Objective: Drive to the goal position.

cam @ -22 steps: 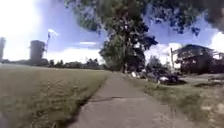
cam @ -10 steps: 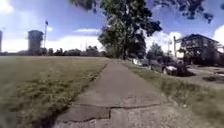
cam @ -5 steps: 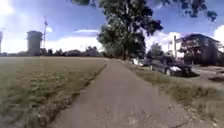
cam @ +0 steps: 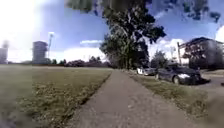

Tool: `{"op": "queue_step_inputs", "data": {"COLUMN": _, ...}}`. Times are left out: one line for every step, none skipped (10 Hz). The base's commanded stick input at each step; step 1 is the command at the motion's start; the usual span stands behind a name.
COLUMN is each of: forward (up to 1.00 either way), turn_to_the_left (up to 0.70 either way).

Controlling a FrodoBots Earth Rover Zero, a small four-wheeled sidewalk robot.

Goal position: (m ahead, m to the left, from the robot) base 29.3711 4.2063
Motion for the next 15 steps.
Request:
{"op": "queue_step_inputs", "data": {"forward": 1.0, "turn_to_the_left": 0.0}}
{"op": "queue_step_inputs", "data": {"forward": 1.0, "turn_to_the_left": 0.0}}
{"op": "queue_step_inputs", "data": {"forward": 1.0, "turn_to_the_left": 0.0}}
{"op": "queue_step_inputs", "data": {"forward": 1.0, "turn_to_the_left": 0.0}}
{"op": "queue_step_inputs", "data": {"forward": 1.0, "turn_to_the_left": 0.0}}
{"op": "queue_step_inputs", "data": {"forward": 1.0, "turn_to_the_left": 0.0}}
{"op": "queue_step_inputs", "data": {"forward": 1.0, "turn_to_the_left": 0.0}}
{"op": "queue_step_inputs", "data": {"forward": 1.0, "turn_to_the_left": 0.0}}
{"op": "queue_step_inputs", "data": {"forward": 1.0, "turn_to_the_left": 0.0}}
{"op": "queue_step_inputs", "data": {"forward": 1.0, "turn_to_the_left": 0.0}}
{"op": "queue_step_inputs", "data": {"forward": 1.0, "turn_to_the_left": 0.0}}
{"op": "queue_step_inputs", "data": {"forward": 1.0, "turn_to_the_left": 0.0}}
{"op": "queue_step_inputs", "data": {"forward": 1.0, "turn_to_the_left": 0.0}}
{"op": "queue_step_inputs", "data": {"forward": 1.0, "turn_to_the_left": 0.0}}
{"op": "queue_step_inputs", "data": {"forward": 1.0, "turn_to_the_left": 0.0}}
